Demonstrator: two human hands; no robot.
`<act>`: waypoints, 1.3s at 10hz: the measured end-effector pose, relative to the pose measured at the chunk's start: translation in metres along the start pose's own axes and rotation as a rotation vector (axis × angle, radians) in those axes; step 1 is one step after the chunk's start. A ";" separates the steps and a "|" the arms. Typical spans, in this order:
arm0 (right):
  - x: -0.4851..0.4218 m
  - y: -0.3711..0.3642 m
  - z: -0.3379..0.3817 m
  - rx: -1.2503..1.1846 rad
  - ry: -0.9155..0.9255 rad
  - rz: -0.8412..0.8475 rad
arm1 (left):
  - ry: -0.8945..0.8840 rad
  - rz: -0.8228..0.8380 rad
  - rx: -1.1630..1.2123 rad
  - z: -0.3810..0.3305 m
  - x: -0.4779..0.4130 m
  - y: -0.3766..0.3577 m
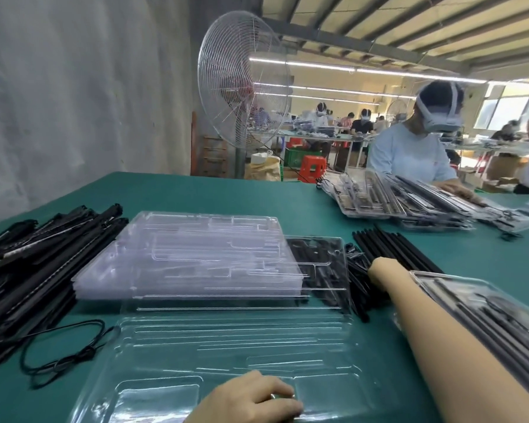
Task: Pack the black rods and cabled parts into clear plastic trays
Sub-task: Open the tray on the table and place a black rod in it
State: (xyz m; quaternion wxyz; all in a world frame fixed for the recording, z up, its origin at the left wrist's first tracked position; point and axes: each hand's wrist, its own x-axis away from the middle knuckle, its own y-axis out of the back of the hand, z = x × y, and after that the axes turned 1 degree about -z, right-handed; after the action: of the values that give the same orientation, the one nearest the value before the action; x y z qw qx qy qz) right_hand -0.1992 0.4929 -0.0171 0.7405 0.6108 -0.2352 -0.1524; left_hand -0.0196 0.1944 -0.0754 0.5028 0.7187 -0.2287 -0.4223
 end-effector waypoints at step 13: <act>-0.020 0.000 -0.009 0.185 0.009 0.060 | 0.066 0.001 0.035 -0.005 0.001 0.000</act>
State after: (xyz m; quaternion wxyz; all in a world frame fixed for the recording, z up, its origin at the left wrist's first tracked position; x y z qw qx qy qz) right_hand -0.2111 0.5103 -0.0218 0.6861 0.6700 -0.2632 -0.1053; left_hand -0.0155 0.1962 -0.0748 0.4977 0.7407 -0.2197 -0.3941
